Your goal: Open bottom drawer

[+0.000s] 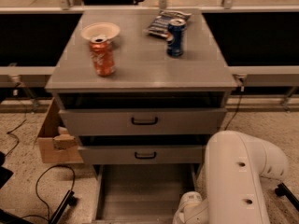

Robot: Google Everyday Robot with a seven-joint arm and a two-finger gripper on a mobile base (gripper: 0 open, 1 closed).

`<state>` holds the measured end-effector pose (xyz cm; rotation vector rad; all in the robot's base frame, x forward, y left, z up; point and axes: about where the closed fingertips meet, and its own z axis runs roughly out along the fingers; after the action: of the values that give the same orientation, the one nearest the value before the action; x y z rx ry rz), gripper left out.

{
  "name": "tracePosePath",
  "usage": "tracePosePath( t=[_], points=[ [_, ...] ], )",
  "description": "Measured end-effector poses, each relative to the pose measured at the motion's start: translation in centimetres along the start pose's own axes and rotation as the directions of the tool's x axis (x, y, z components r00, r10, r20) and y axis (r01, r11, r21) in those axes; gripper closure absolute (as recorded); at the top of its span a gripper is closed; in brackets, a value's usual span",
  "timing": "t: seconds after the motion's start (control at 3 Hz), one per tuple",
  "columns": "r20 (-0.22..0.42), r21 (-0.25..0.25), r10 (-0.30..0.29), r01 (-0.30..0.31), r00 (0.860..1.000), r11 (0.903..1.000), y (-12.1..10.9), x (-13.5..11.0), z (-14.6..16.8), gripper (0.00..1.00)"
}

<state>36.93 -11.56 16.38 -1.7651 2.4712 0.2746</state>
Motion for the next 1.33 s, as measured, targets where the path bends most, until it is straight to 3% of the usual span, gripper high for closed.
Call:
tracePosePath(
  t=[0.67,1.33],
  points=[
    [0.0,0.0,0.0,0.0,1.0,1.0,-0.13,-0.06,0.0,1.0],
    [0.0,0.0,0.0,0.0,1.0,1.0,-0.12,-0.06,0.0,0.51]
  ],
)
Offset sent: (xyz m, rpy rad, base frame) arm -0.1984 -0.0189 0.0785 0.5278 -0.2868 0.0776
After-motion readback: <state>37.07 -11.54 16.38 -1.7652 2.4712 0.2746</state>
